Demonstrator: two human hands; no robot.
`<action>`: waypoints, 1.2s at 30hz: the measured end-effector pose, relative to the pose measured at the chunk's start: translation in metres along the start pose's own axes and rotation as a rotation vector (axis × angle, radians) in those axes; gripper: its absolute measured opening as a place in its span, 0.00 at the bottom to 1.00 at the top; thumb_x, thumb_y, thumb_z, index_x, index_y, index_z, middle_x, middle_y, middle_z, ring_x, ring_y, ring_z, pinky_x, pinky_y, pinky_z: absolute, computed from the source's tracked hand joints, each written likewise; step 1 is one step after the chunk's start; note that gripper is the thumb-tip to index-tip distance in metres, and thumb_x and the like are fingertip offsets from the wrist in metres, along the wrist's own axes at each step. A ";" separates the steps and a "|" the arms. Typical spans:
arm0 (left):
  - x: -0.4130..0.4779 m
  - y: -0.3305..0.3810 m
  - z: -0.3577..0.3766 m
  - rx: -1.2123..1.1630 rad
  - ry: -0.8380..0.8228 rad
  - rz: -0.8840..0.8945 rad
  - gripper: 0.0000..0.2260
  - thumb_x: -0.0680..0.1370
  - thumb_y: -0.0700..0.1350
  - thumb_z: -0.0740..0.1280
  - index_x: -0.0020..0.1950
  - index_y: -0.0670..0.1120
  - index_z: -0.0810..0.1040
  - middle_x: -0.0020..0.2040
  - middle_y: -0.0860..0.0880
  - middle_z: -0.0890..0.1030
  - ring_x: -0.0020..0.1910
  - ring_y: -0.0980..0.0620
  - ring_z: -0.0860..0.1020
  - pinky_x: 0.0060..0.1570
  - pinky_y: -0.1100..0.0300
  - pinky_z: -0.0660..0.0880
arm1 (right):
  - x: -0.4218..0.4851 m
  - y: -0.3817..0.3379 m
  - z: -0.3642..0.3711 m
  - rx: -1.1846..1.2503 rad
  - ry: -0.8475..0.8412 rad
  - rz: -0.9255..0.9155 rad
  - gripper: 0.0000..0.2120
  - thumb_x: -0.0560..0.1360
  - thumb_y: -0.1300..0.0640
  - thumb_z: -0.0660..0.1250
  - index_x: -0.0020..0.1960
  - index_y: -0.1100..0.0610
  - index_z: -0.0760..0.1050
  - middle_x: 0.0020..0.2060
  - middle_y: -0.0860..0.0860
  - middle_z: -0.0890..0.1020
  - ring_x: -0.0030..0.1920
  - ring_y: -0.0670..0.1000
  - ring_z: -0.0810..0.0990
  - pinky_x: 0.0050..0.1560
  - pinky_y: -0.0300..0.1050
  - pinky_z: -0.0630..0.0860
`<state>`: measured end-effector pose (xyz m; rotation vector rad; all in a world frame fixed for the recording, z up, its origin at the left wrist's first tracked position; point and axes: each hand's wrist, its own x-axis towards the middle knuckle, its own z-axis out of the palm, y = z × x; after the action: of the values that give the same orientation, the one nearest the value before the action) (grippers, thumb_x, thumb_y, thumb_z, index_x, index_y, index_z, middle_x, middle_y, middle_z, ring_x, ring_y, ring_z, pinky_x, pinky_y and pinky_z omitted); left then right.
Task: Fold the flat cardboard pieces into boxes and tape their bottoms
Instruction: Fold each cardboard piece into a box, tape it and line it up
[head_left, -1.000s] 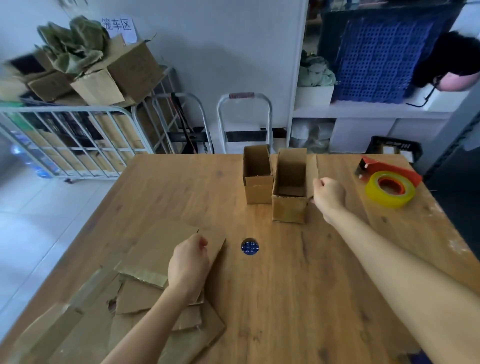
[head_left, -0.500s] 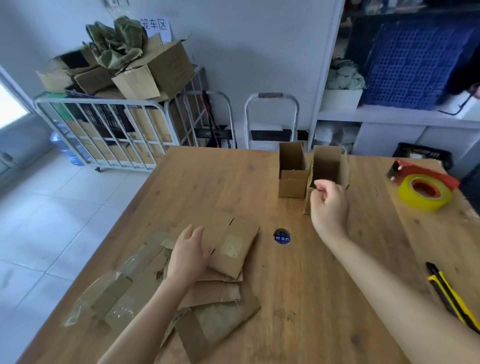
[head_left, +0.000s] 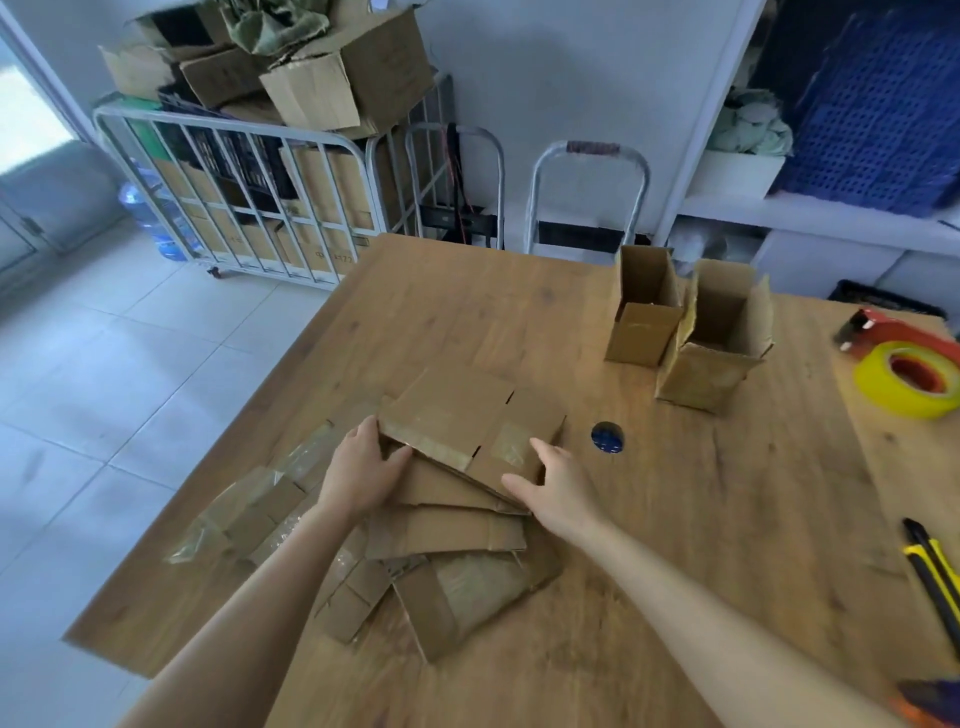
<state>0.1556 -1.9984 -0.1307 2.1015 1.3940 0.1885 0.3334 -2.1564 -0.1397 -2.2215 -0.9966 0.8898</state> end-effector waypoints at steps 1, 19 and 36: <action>-0.002 0.001 0.000 -0.021 0.020 0.013 0.13 0.76 0.52 0.66 0.57 0.48 0.72 0.53 0.48 0.77 0.53 0.47 0.75 0.45 0.57 0.69 | -0.001 -0.001 0.004 0.008 -0.010 0.012 0.37 0.76 0.43 0.66 0.78 0.56 0.56 0.76 0.55 0.61 0.75 0.53 0.59 0.73 0.48 0.59; -0.087 0.087 -0.005 -0.641 0.149 0.196 0.16 0.74 0.51 0.72 0.58 0.49 0.72 0.55 0.54 0.78 0.57 0.55 0.76 0.55 0.56 0.75 | -0.135 -0.009 -0.074 0.337 0.335 0.154 0.11 0.72 0.48 0.73 0.51 0.53 0.82 0.43 0.46 0.82 0.47 0.46 0.79 0.43 0.38 0.73; -0.160 0.170 0.049 -0.512 -0.360 0.401 0.19 0.75 0.34 0.66 0.63 0.47 0.69 0.58 0.51 0.78 0.61 0.52 0.75 0.53 0.63 0.72 | -0.222 0.075 -0.123 0.348 0.546 0.324 0.18 0.82 0.48 0.55 0.39 0.59 0.70 0.33 0.58 0.72 0.29 0.56 0.84 0.41 0.61 0.80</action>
<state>0.2414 -2.2033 -0.0434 1.8357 0.6221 0.2775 0.3450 -2.4001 -0.0371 -2.1655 -0.2151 0.4839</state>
